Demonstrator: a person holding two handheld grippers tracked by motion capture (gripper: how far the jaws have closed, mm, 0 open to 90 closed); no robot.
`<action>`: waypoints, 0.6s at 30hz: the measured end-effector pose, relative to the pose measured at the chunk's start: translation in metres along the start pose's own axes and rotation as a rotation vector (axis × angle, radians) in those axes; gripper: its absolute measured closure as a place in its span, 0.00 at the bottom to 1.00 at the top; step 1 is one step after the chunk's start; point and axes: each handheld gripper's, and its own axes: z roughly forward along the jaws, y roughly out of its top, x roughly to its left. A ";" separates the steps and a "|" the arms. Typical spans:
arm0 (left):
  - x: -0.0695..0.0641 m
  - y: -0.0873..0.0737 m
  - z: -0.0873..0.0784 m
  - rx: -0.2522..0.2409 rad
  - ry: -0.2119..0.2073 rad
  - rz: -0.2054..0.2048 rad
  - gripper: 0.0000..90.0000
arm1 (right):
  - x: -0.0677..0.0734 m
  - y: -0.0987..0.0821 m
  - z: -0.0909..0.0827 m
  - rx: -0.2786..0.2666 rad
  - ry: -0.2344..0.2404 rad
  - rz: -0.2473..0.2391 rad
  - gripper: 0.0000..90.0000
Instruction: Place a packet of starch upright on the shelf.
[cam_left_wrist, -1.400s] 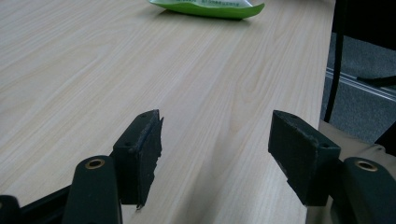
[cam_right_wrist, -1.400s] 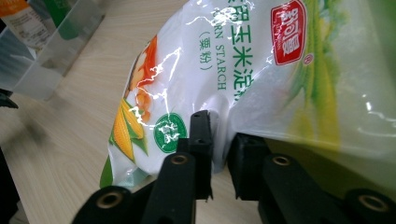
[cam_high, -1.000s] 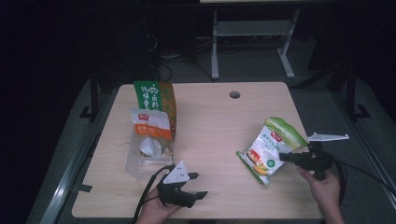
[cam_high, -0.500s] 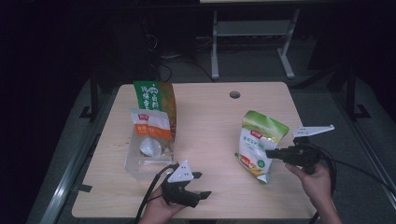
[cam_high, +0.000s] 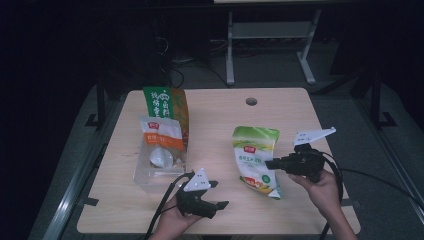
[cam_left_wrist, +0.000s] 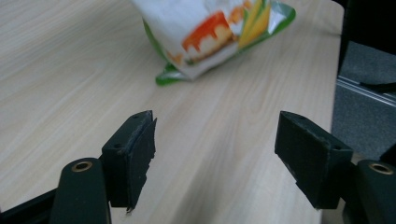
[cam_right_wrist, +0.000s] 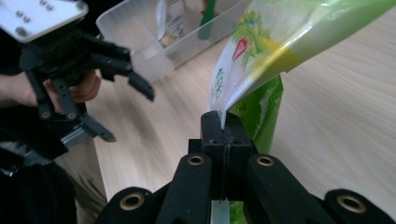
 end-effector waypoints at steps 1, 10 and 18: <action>0.001 0.002 0.003 0.001 0.002 -0.006 0.31 | 0.001 0.000 0.004 0.011 0.009 -0.009 1.00; 0.016 0.024 0.027 -0.029 -0.004 -0.065 0.29 | 0.003 -0.004 0.010 0.033 0.044 -0.067 1.00; 0.031 0.038 0.046 -0.075 -0.104 -0.164 0.34 | 0.002 -0.011 0.009 0.058 0.073 -0.104 0.99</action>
